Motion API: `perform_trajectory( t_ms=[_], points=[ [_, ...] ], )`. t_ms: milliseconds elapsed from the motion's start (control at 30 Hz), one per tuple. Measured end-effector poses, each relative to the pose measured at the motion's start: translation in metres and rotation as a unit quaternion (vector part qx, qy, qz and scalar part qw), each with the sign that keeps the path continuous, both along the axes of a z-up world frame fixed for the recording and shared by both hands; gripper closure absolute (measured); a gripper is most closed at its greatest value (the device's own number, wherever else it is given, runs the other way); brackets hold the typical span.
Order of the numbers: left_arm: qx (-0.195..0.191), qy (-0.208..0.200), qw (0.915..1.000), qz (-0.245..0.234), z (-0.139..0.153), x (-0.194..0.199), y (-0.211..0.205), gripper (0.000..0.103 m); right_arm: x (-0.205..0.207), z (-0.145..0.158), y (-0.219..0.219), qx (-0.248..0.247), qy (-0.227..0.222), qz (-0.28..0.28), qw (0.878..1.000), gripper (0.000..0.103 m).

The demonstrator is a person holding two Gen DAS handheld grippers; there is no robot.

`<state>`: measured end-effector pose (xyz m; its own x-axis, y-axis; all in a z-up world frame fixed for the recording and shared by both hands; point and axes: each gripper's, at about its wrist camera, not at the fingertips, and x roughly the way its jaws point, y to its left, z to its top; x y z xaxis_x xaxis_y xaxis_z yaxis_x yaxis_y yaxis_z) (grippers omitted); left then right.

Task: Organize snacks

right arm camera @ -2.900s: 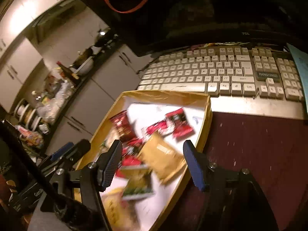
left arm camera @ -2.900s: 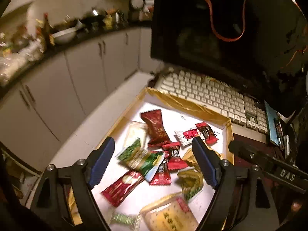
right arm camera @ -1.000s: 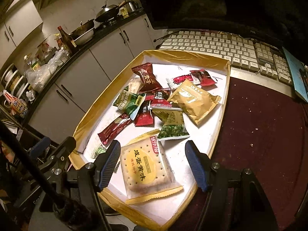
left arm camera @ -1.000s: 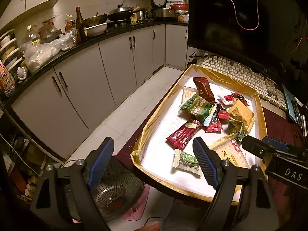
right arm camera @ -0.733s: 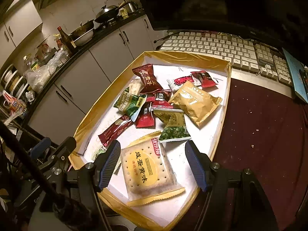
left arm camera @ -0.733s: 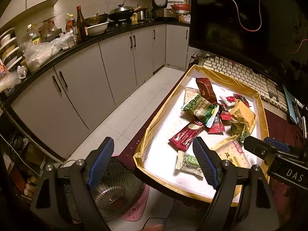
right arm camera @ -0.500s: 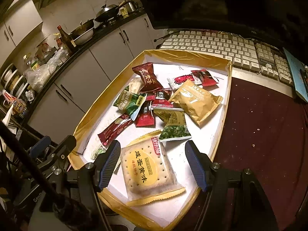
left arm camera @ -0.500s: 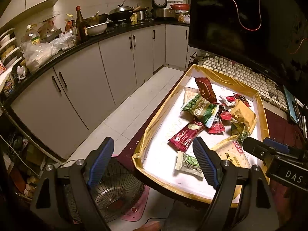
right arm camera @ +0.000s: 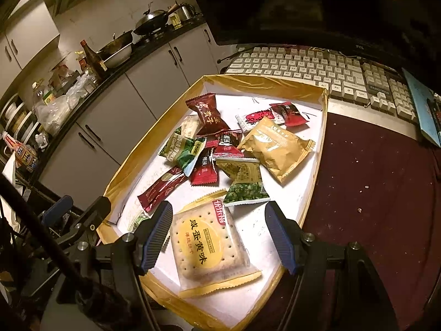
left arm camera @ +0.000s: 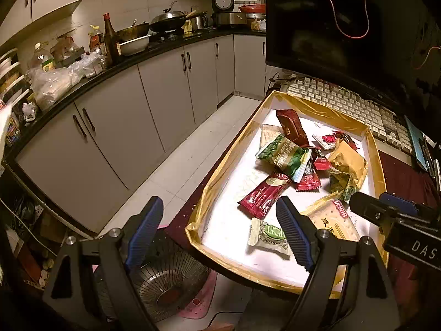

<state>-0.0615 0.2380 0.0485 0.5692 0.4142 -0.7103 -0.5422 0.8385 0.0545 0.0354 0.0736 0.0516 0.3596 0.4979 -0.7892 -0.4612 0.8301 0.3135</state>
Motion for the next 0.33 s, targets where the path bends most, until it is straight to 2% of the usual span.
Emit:
perform_trajectory(
  t_ms=[333],
  points=[
    [-0.004,-0.005,1.0,-0.002,-0.0005,0.0026,0.0029,0.019,0.0014,-0.002,0.0013,-0.003,0.002,-0.002,1.0,0.034]
  ],
)
